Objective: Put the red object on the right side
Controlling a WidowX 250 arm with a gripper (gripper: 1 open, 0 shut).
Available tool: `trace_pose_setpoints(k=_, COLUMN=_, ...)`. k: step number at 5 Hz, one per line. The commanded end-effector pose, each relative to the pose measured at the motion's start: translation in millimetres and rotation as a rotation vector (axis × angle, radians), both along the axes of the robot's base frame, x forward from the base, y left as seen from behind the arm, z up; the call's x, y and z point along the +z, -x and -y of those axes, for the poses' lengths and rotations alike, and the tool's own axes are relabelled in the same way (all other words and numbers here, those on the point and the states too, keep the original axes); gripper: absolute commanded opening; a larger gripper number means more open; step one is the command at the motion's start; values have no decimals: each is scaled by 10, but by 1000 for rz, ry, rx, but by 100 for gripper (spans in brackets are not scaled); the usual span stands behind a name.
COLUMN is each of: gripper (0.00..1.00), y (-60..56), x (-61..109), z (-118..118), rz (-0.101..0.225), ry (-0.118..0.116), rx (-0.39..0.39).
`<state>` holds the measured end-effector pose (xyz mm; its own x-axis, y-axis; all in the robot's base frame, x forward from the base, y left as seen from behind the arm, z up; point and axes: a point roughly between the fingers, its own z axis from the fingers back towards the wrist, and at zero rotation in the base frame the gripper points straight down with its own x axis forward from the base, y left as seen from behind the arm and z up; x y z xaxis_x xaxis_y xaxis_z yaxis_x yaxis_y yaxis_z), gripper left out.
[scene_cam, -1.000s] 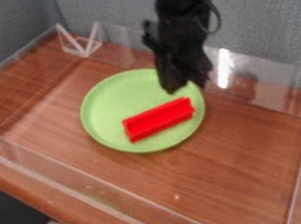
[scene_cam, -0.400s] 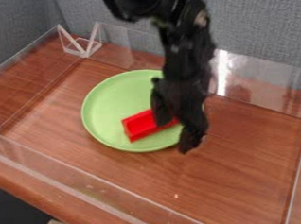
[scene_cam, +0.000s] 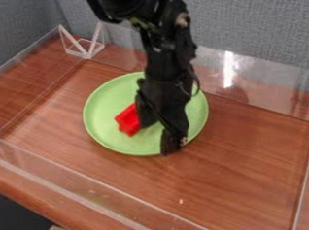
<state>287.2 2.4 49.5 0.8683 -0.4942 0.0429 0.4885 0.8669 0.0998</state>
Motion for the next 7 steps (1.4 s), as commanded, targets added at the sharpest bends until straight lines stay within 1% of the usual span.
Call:
trace_pose_setpoints(k=1, gripper=0, y=-66, x=118, z=-2, rz=68, ry=-9, rx=-16)
trace_pose_setpoints(k=2, gripper=0, y=-13, x=124, z=59, rz=76, ry=-13, rx=-30)
trace_pose_setpoints(k=3, gripper=0, y=54, x=357, z=217, rz=129, ry=-30, rx=-56)
trace_pose_setpoints(k=4, gripper=0, y=188, x=331, z=610, rz=135, ry=-19, rx=-75)
trace_pose_setpoints(k=5, gripper=0, y=291, x=175, z=780, rz=109, ry=-5, rx=-53)
trace_pose_setpoints(k=7, gripper=0, y=262, x=284, z=267, rz=105, ry=-22, rx=35)
